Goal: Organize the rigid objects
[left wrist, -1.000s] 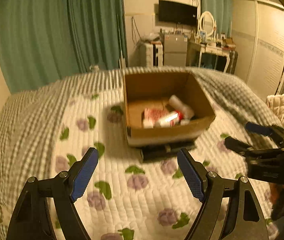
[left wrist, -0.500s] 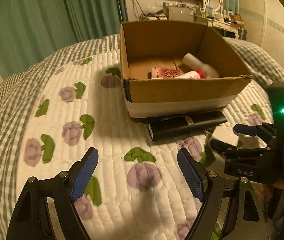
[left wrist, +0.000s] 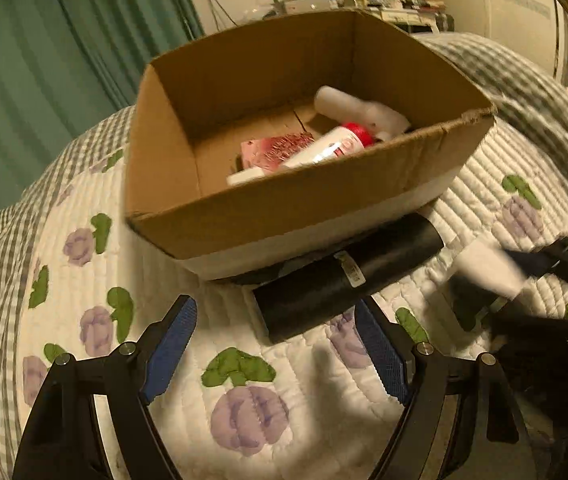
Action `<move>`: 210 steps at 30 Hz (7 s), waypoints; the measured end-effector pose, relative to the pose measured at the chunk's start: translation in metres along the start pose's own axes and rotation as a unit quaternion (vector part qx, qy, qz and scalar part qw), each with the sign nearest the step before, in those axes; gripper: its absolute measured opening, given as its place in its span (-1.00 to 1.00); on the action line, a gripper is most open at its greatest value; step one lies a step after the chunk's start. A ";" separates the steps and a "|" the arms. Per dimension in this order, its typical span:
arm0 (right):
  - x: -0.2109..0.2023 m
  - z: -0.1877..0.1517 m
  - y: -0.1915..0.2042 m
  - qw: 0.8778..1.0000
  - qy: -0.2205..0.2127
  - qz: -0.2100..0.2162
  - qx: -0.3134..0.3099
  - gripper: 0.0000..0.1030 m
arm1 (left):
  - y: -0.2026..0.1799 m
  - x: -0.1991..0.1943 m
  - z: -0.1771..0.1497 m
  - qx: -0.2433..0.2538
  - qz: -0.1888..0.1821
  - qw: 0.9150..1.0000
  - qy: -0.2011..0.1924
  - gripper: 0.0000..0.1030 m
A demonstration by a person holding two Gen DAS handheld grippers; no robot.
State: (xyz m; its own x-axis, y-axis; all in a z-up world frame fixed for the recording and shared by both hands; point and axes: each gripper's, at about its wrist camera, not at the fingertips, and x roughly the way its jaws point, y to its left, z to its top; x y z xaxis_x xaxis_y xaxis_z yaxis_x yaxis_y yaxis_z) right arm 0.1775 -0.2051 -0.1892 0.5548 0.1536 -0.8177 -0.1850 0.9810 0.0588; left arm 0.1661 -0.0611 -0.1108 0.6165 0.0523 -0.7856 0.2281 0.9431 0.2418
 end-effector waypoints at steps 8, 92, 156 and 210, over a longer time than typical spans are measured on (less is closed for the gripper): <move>-0.012 0.005 -0.031 0.997 0.000 0.022 0.078 -0.22 | -0.042 0.027 0.000 0.096 0.016 0.995 0.018 0.55; -0.025 0.166 -0.011 0.988 -0.135 0.046 -0.057 -0.22 | 0.047 0.044 0.116 -0.112 -0.036 0.993 0.021 -0.61; -0.259 0.040 -0.025 0.945 -0.328 -0.014 0.006 1.00 | 0.049 -0.222 0.019 -0.156 0.062 0.946 -0.276 0.74; -0.181 0.027 -0.017 0.963 -0.270 -0.013 -0.002 1.00 | 0.046 -0.168 -0.005 -0.152 0.087 0.964 -0.200 0.75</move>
State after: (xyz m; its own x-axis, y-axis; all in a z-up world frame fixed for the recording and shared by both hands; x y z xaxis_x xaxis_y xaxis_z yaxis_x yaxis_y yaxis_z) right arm 0.1021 -0.2464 -0.0268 0.8999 0.1690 -0.4020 -0.1674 0.9851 0.0394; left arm 0.0693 -0.0246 0.0294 0.8811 0.1444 -0.4504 -0.0987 0.9874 0.1234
